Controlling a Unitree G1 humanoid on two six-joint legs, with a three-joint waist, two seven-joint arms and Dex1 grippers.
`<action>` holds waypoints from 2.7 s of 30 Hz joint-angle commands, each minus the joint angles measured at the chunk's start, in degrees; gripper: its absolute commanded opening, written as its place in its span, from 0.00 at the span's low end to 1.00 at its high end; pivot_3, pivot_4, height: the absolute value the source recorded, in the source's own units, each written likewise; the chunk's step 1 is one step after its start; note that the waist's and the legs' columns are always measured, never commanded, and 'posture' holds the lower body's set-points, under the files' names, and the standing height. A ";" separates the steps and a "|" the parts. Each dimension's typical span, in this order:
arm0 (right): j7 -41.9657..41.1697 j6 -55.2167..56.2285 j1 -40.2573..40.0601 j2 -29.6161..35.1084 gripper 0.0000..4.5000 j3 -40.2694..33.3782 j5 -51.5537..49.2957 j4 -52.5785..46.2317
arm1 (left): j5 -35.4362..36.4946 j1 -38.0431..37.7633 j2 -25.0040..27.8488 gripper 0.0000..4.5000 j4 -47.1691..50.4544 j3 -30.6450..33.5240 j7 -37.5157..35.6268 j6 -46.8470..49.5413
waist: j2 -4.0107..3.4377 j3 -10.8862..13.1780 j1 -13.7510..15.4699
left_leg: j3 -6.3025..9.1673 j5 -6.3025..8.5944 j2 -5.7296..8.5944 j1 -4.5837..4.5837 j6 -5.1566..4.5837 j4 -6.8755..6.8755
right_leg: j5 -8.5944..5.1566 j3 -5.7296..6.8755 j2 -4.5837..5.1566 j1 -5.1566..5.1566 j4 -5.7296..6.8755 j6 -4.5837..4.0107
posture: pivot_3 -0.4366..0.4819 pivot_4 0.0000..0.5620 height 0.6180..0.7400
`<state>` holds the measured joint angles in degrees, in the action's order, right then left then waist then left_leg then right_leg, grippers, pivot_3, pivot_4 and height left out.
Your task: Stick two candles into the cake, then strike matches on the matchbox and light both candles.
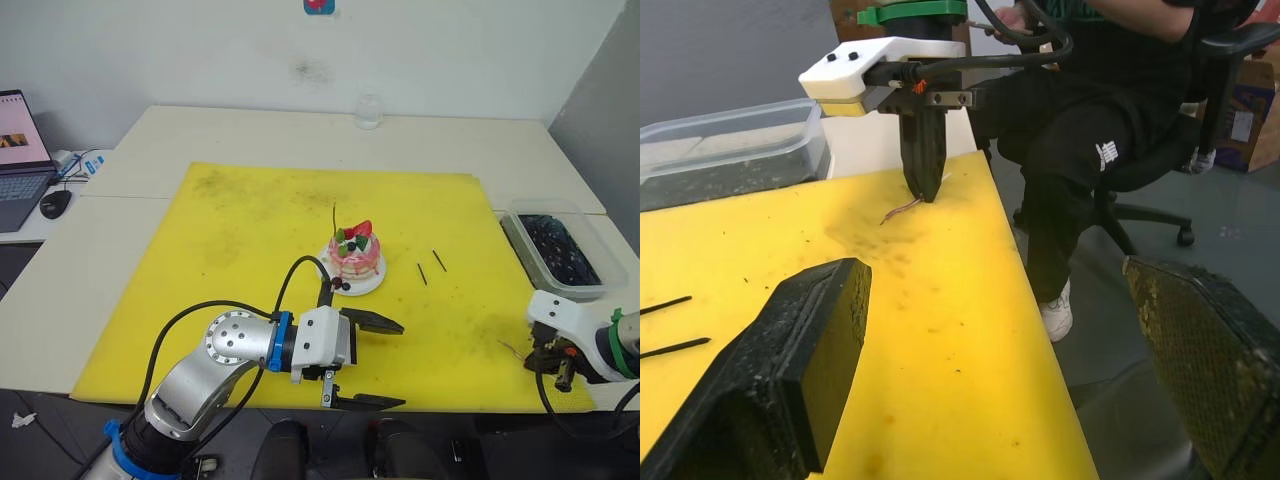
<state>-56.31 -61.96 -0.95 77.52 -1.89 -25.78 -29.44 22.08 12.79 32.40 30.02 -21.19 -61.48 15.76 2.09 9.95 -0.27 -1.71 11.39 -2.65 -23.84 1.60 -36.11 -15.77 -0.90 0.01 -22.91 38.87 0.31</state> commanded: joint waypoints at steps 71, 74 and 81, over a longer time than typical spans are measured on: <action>28.53 61.18 15.62 -71.97 0.01 8.73 12.25 26.43 | 15.18 2.16 6.90 1.00 -1.40 23.50 9.67 18.37 | 0.06 0.07 -1.28 | -0.05 -0.02 -0.14 -0.11 0.01 0.04 | 0.07 -0.11 0.01 -0.25 0.19 0.02 | 0.48 0.27 1.00; 28.27 61.17 14.72 -71.60 0.01 9.00 12.39 26.74 | 15.13 2.11 6.67 1.00 -1.26 23.28 9.81 18.32 | 0.06 0.07 -1.27 | -0.04 -0.02 -0.14 -0.11 0.01 0.04 | 0.07 -0.10 0.01 -0.25 0.19 0.02 | 0.48 0.27 1.00; 28.31 62.17 13.51 -71.32 0.01 9.20 12.98 28.50 | 15.10 1.63 6.39 1.00 -0.89 22.69 10.07 17.97 | 0.05 0.06 -1.29 | -0.05 -0.02 -0.14 -0.08 0.01 0.04 | 0.07 -0.11 0.02 -0.24 0.20 0.02 | 0.48 0.27 1.00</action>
<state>-27.62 0.20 13.47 5.89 6.86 -13.45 -1.96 37.19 14.17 38.97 26.77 1.48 -51.71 34.72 2.14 10.02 -1.55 -1.74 11.37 -2.80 -23.92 1.61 -36.06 -15.70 -1.00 0.03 -23.15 39.07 0.33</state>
